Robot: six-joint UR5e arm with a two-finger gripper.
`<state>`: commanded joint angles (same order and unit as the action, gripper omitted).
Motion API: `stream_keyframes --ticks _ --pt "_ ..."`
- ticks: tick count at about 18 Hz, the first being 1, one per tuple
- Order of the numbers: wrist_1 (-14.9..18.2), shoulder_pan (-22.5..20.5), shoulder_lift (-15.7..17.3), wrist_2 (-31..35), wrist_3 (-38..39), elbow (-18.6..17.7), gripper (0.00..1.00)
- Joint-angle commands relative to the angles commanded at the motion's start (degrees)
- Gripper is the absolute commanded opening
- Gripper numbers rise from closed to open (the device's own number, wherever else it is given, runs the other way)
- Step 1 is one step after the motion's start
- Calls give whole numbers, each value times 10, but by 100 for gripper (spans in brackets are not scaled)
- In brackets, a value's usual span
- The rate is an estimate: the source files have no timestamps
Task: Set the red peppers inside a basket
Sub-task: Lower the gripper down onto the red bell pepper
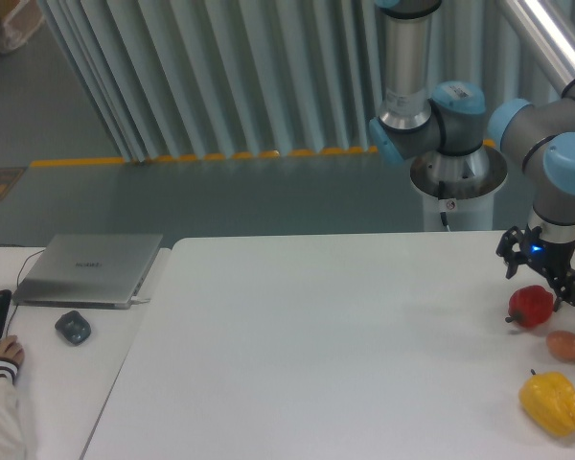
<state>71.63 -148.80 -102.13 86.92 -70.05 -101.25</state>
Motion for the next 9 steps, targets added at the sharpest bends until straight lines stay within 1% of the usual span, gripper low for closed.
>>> stream_keyframes --ticks 5,9 --pt "-2 9 -11 3 8 -6 100" --pt "-1 15 -12 11 8 -11 100"
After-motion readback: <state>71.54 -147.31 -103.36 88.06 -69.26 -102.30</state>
